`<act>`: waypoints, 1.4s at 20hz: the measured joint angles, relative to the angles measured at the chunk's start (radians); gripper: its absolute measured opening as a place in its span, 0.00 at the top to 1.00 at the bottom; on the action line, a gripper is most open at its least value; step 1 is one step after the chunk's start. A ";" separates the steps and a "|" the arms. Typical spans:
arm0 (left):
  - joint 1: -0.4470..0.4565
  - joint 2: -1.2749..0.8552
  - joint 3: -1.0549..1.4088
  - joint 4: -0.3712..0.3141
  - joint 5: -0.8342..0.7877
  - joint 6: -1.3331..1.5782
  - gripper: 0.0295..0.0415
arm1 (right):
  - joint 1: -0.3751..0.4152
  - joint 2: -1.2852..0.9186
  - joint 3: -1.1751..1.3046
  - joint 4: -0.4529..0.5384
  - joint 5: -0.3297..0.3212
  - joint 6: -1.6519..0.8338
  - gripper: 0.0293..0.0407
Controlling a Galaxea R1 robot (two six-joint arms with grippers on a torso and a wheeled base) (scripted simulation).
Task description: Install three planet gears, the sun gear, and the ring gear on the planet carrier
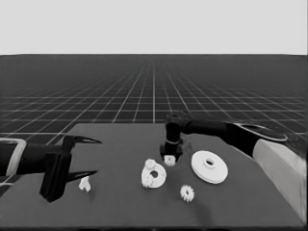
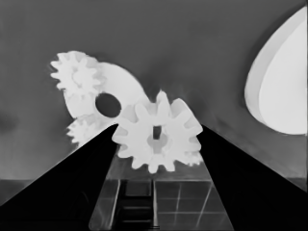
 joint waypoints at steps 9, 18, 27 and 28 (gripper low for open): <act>0.000 0.000 0.000 0.000 0.000 0.000 0.25 | -0.067 0.062 0.006 -0.073 0.001 0.069 0.83; 0.000 0.000 0.000 0.000 0.000 0.000 0.25 | -0.162 0.081 -0.064 -0.158 0.036 0.028 0.83; 0.000 0.000 0.000 0.000 0.000 0.000 0.25 | -0.163 0.081 -0.065 -0.159 0.037 0.027 0.19; 0.000 0.000 0.000 0.000 0.000 0.000 0.25 | -0.163 0.081 -0.065 -0.159 0.037 0.027 0.19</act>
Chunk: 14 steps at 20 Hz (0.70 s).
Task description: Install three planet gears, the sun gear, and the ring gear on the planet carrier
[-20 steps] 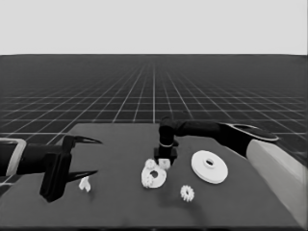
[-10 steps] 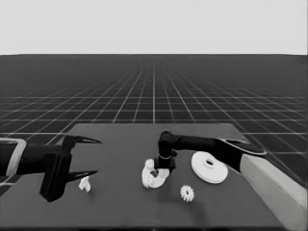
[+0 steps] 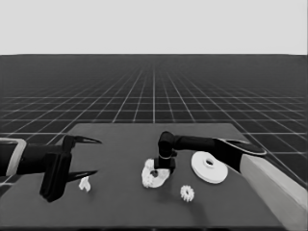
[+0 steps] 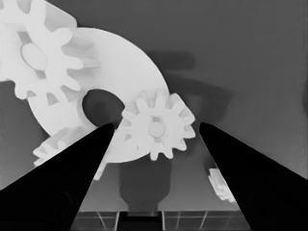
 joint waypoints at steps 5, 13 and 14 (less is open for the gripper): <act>0.000 0.000 0.000 0.000 0.000 0.000 0.25 | 0.146 -0.026 0.098 0.138 -0.050 0.060 0.19; 0.000 0.000 0.000 0.000 0.000 0.000 0.25 | 0.143 -0.335 0.571 0.131 -0.080 0.223 0.19; 0.000 0.000 0.000 0.000 0.000 0.000 0.25 | 0.141 -0.367 0.609 0.129 -0.082 0.228 0.19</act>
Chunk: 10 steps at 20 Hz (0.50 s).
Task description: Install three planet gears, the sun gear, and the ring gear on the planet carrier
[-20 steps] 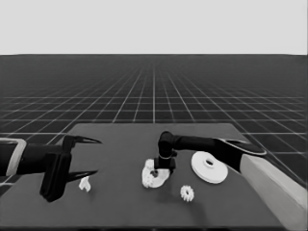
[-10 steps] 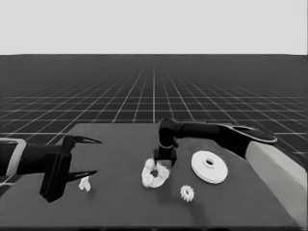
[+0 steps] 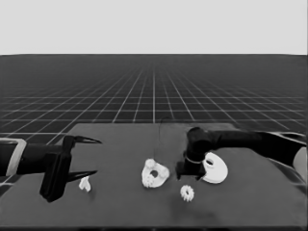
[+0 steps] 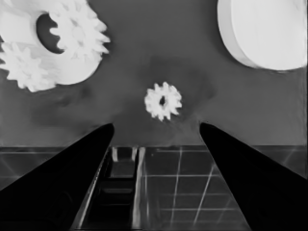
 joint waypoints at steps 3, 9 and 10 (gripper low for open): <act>0.000 0.000 0.000 0.000 0.000 0.000 0.25 | -0.001 -0.036 0.041 -0.002 -0.001 0.003 0.19; 0.000 0.000 0.000 0.000 0.000 0.000 0.25 | -0.202 -0.025 -0.040 -0.202 0.027 -0.060 0.19; 0.000 0.000 0.000 0.000 0.000 0.000 0.25 | -0.222 -0.021 -0.055 -0.220 0.034 -0.070 0.19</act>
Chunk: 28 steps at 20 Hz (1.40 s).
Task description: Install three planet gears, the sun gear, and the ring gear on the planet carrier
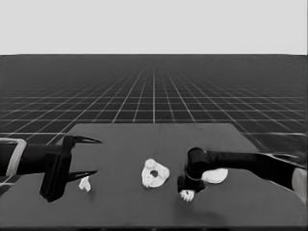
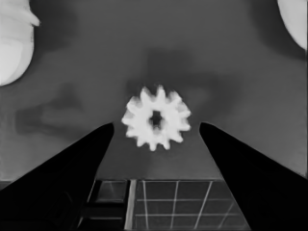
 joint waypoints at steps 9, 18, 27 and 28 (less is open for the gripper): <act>0.000 0.000 0.000 0.000 0.000 0.000 0.25 | -0.024 0.006 -0.023 -0.025 0.011 -0.014 0.85; 0.000 0.000 0.000 0.000 0.000 0.000 0.25 | 0.122 -0.020 0.082 0.123 -0.033 0.055 0.85; 0.000 0.000 0.000 0.000 0.000 0.000 0.25 | 0.243 0.160 -0.110 0.242 -0.037 0.074 0.85; 0.000 0.000 0.000 0.000 0.000 0.000 0.25 | 0.255 0.309 -0.281 0.252 -0.029 0.033 0.85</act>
